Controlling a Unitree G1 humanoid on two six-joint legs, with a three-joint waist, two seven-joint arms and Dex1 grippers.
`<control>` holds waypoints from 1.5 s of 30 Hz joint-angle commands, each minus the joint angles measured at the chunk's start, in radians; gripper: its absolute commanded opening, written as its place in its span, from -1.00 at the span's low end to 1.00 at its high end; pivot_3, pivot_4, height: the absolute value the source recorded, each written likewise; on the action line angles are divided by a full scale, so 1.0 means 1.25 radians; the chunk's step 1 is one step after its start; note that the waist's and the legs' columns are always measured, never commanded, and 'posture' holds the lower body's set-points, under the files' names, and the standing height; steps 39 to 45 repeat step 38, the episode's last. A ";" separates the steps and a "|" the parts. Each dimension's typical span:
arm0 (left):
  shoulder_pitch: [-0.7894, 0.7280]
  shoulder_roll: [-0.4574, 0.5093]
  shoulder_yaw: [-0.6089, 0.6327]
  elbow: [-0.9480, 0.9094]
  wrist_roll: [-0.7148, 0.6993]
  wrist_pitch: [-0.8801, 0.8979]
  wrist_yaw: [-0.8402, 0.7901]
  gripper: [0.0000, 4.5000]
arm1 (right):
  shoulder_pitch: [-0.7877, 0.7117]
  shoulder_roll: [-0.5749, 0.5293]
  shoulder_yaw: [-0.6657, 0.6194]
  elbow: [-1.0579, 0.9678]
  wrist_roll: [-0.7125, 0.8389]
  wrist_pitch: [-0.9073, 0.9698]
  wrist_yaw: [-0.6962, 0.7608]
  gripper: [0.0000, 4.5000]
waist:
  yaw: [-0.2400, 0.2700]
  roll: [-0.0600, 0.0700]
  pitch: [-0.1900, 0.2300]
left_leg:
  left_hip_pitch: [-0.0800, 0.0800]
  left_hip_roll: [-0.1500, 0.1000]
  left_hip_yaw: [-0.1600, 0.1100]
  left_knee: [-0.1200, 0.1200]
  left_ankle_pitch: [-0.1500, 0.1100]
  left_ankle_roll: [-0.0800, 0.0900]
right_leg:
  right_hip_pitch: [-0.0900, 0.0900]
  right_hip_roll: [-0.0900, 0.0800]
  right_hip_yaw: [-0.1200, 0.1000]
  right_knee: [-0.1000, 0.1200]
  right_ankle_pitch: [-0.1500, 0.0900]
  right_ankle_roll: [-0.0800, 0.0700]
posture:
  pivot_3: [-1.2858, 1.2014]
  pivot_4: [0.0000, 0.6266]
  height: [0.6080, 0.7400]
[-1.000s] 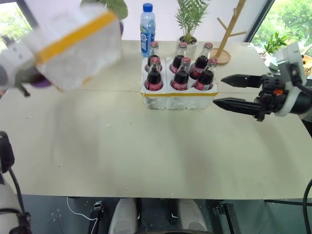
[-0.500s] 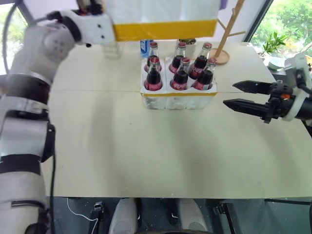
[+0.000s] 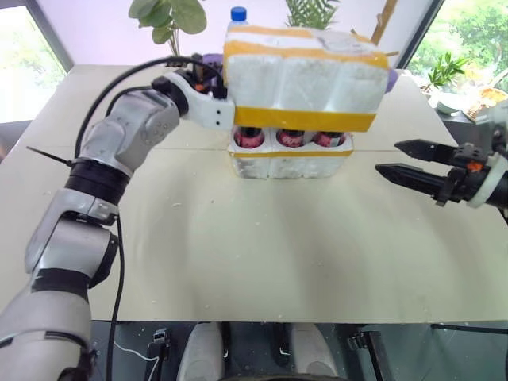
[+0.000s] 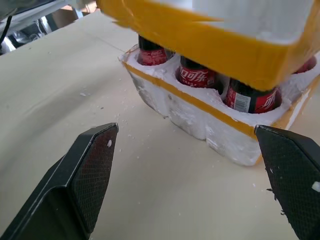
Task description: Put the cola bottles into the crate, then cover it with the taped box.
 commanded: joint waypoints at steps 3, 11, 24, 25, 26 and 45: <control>0.006 -0.011 -0.010 -0.008 0.029 0.034 0.021 -0.64 | -0.007 0.008 -0.026 -0.039 0.028 -0.006 -0.027 1.00 | 0.000 0.000 0.000 | 0.000 0.000 0.000 0.000 0.000 0.000 | 0.000 0.000 0.000 0.000 0.000 0.000 | 0.03 -0.52 1.00; 0.117 0.067 0.011 -0.149 -0.041 -0.066 -0.060 0.85 | 0.013 0.006 -0.013 -0.043 0.024 -0.017 -0.023 1.00 | 0.000 0.000 0.000 | 0.000 0.001 0.000 0.000 0.000 0.000 | 0.000 0.000 0.000 0.000 0.000 0.000 | 0.03 -0.52 1.00; 0.341 0.220 0.407 -0.383 -0.858 0.384 -0.595 0.85 | -0.027 -0.075 0.065 0.079 -0.067 -0.090 0.123 1.00 | -0.004 0.001 -0.001 | 0.005 0.002 0.001 0.000 0.000 0.000 | 0.004 0.000 0.001 0.001 0.000 0.000 | 0.03 -0.52 1.00; 0.382 0.263 0.456 -0.410 -0.983 0.498 -0.710 0.85 | -0.042 -0.082 0.086 0.100 -0.084 -0.105 0.144 1.00 | -0.008 0.001 -0.001 | 0.006 0.002 0.001 0.000 0.000 0.000 | 0.004 0.000 0.001 0.001 0.000 0.000 | 0.03 -0.52 1.00; 0.411 0.307 0.491 -0.417 -1.072 0.599 -0.800 0.85 | -0.066 -0.088 0.111 0.125 -0.101 -0.120 0.164 1.00 | -0.014 0.001 -0.001 | 0.006 0.003 0.001 0.000 0.000 0.000 | 0.004 0.000 0.001 0.001 0.000 0.000 | 0.03 -0.52 1.00; 0.215 0.389 0.454 -0.287 -1.191 0.873 -0.955 0.85 | -0.285 -0.037 0.271 0.286 -0.201 -0.191 0.274 1.00 | -0.011 0.001 0.000 | 0.007 0.001 0.000 -0.001 0.000 0.000 | 0.005 0.001 0.001 0.000 0.000 0.000 | 0.03 -0.52 1.00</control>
